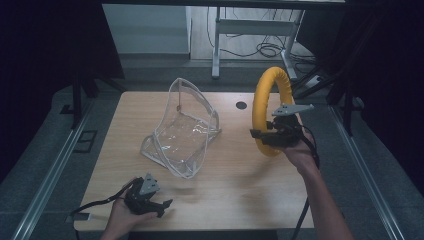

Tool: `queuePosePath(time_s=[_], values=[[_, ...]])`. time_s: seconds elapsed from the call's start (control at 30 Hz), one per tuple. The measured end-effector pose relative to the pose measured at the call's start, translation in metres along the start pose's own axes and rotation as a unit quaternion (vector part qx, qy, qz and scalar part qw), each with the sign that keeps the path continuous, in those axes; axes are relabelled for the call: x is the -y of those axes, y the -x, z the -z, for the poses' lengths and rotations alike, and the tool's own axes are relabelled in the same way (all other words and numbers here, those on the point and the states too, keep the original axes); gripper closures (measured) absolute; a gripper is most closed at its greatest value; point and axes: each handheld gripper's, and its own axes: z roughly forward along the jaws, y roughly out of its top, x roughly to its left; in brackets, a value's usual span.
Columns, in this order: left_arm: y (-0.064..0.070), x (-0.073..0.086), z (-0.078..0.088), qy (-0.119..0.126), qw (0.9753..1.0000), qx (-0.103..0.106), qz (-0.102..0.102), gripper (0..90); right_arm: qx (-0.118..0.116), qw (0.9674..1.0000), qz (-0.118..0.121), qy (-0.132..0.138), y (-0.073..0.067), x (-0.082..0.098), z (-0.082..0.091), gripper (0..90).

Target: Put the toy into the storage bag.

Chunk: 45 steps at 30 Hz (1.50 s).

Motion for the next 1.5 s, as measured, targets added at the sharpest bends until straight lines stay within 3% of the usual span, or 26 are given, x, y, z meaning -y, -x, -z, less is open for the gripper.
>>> queuePosePath(time_s=[0.33,0.77,1.5], values=[[0.000,0.000,0.000,-0.001,1.0000,-0.001,-0.001,15.5,-0.023,0.9981,0.001,0.057,-0.013,-0.006,0.002,49.7],[0.000,0.000,-0.001,-0.002,1.0000,0.001,-0.001,15.4,-0.049,0.9907,-0.014,0.126,-0.027,-0.014,0.003,49.4],[0.000,0.000,-0.001,-0.001,1.0000,0.001,-0.001,15.4,-0.074,0.9811,-0.023,0.177,-0.049,-0.028,-0.007,49.2]])
